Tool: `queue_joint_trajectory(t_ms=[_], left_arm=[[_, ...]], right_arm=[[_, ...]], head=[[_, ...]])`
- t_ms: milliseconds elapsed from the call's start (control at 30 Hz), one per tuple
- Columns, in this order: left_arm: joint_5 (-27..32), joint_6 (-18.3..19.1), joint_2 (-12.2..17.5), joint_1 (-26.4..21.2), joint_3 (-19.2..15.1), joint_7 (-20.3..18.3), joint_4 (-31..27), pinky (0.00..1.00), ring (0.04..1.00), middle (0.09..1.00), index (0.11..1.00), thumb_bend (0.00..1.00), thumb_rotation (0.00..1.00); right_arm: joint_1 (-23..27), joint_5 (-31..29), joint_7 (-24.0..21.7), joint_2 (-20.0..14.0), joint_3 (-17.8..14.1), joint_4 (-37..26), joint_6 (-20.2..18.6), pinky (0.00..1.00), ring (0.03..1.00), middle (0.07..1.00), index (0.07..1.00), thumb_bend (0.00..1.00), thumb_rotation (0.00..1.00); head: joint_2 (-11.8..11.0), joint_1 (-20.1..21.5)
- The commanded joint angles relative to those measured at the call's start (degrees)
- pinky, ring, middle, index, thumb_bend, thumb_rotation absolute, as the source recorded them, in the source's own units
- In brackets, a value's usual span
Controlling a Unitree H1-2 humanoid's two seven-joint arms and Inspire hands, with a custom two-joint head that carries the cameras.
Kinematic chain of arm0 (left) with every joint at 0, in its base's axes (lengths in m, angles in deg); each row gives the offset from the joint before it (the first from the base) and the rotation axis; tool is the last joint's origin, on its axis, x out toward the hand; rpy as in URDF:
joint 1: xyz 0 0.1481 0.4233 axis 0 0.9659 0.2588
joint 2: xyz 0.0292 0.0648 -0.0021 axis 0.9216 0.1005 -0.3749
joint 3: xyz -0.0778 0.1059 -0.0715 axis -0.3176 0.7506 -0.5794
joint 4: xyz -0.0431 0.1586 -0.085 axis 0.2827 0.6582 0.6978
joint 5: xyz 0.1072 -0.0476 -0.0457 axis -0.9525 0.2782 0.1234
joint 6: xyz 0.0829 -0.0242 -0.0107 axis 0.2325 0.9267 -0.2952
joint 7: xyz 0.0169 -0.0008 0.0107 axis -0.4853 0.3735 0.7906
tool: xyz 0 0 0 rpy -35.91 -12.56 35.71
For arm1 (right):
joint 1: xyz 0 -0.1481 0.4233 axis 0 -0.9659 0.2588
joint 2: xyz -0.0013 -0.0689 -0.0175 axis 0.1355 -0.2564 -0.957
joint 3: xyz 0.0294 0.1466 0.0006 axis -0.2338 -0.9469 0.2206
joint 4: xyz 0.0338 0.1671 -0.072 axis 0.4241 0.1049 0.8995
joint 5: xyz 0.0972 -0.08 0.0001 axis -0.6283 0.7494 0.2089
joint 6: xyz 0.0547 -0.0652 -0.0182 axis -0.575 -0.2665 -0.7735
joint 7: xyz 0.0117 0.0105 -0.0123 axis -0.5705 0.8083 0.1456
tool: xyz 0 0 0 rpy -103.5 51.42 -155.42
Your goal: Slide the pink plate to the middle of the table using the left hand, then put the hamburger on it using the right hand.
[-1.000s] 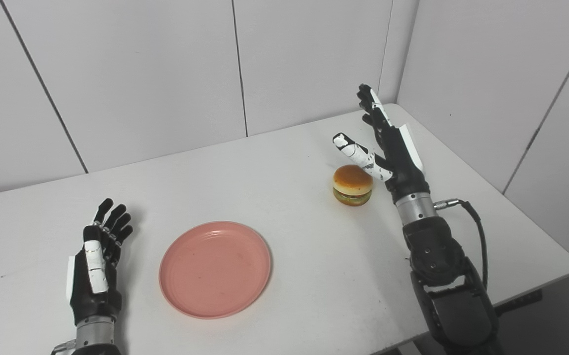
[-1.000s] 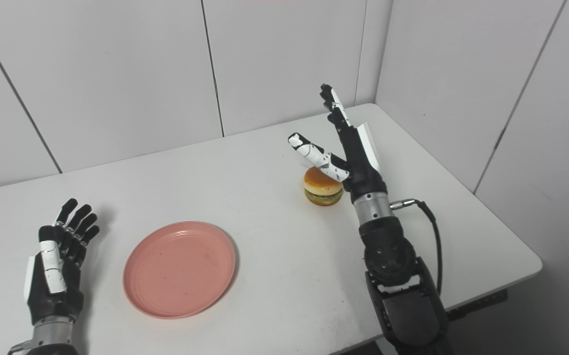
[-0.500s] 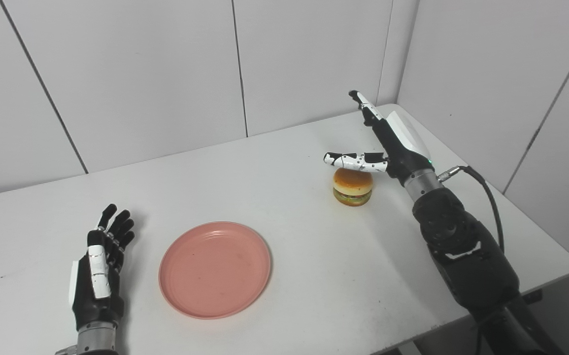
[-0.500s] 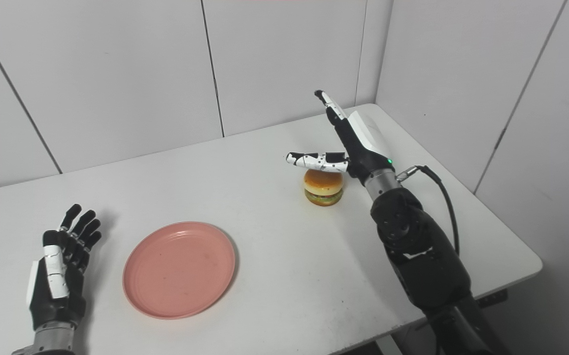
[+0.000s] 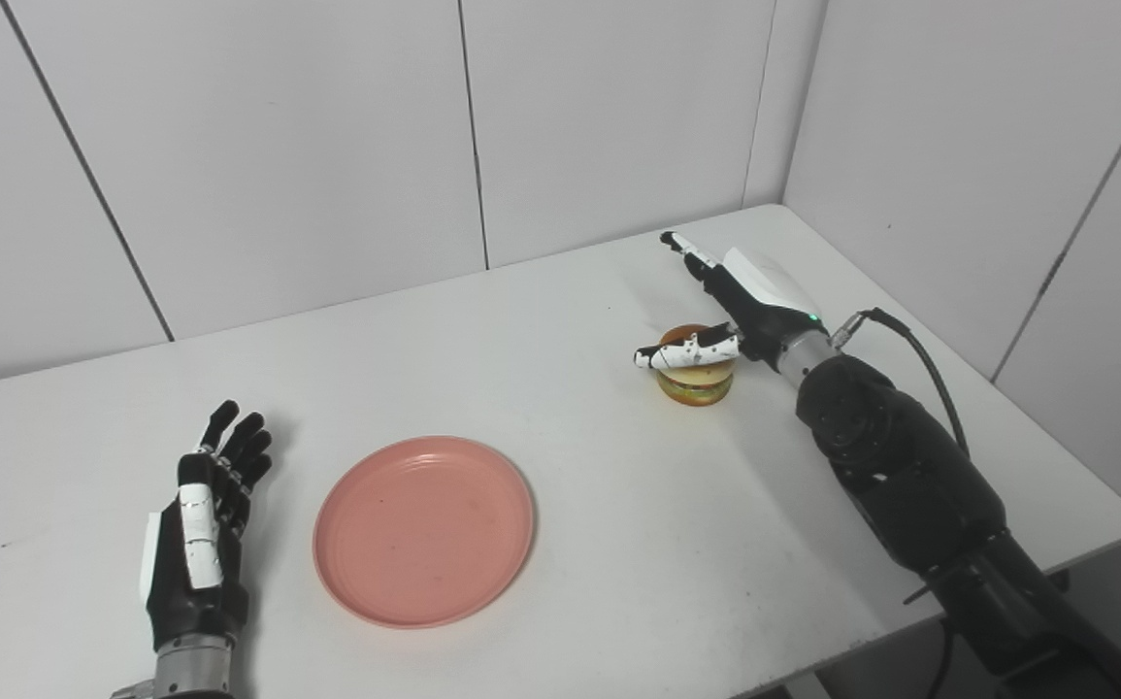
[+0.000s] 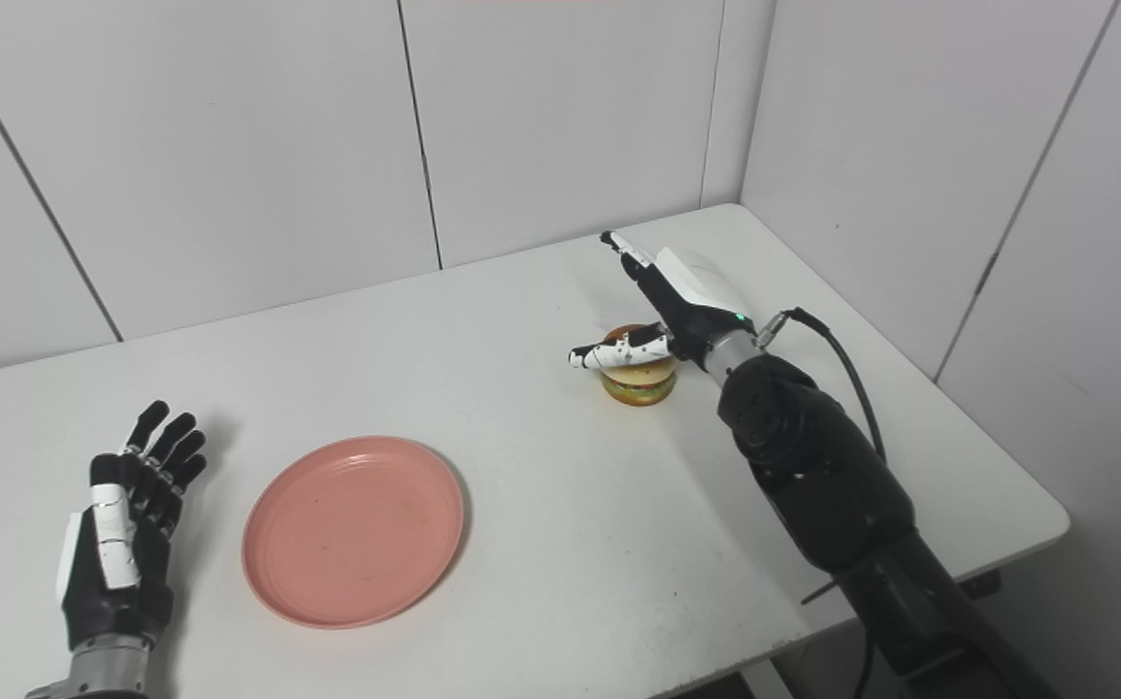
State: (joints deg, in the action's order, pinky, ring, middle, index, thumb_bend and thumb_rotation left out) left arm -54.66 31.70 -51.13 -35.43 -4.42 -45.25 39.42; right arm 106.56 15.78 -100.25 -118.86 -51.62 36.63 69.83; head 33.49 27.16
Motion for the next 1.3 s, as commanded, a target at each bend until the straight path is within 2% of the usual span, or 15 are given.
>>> queue_joint_trajectory(t_ms=[0,267,500,633,767,833,967,1200,1233,1267], left_arm=[[-0.1,0.25,0.2,3.2,0.11,-0.36,2.07,0.91,0.891,0.878,0.878,0.81,1.0],[0.02,0.41,0.4,3.01,0.11,-0.63,2.14,0.91,0.892,0.878,0.877,0.81,1.0],[0.11,0.11,0.47,2.98,0.23,-1.12,2.3,0.91,0.897,0.885,0.88,0.81,1.0],[-0.11,0.67,0.31,3.08,0.1,-0.68,2.06,0.91,0.894,0.881,0.875,0.82,1.0],[-0.03,0.39,0.5,3.07,0.17,-1.04,2.2,0.92,0.899,0.886,0.881,0.82,1.0],[-0.15,0.23,0.45,3.1,0.14,-0.88,2.18,0.91,0.895,0.883,0.877,0.82,1.0],[-0.27,0.65,0.31,3.26,0.18,-0.69,1.71,0.91,0.894,0.882,0.878,0.81,1.0],[-0.38,0.7,0.3,3.36,0.47,-0.88,1.55,0.91,0.896,0.885,0.878,0.82,1.0],[-0.31,0.62,0.28,3.34,0.48,-0.94,1.59,0.92,0.9,0.889,0.881,0.82,1.0],[-0.27,0.56,0.27,3.33,0.49,-0.97,1.61,0.92,0.901,0.89,0.883,0.81,1.0]], right_arm=[[3.07,1.13,-0.44,-1.9,0.38,-0.42,-0.64,0.82,0.923,0.952,0.96,0.94,0.45],[3.3,3.78,-1.65,-2.97,1.83,0.42,-2.31,0.87,0.94,0.959,0.961,0.94,0.47],[2.87,4.84,-3.18,-4.29,2.86,0.42,-2.88,0.85,0.93,0.953,0.958,0.94,0.46],[2.6,4.32,-4.57,-4.59,2.76,0.49,-3.6,0.86,0.935,0.959,0.957,0.94,0.4],[2.31,4.91,-6.21,-5.01,2.97,-0.42,-4.71,0.83,0.919,0.949,0.946,0.93,0.34],[2.07,4.39,-7.19,-5.08,2.54,-1.39,-5.35,0.78,0.894,0.93,0.919,0.87,0.17],[1.87,2.56,-9.31,-5.3,1.81,-2.85,-6.5,0.75,0.877,0.913,0.886,0.83,0.03],[1.21,2.98,-9.55,-5.79,2.86,-3.17,-5.35,0.73,0.809,0.834,0.83,0.81,0.0],[1.02,3.59,-8.72,-5.75,3.09,-3.05,-4.67,0.71,0.786,0.816,0.816,0.79,0.0],[0.9,3.99,-8.14,-5.73,3.24,-2.96,-4.23,0.62,0.714,0.768,0.786,0.74,0.0]], head=[[0.03,-0.08],[0.07,0.23],[0.06,0.11],[0.03,0.14],[0.2,0.29],[0.22,0.4],[0.23,0.47],[0.34,0.14],[0.37,0.05],[0.37,0.01]])
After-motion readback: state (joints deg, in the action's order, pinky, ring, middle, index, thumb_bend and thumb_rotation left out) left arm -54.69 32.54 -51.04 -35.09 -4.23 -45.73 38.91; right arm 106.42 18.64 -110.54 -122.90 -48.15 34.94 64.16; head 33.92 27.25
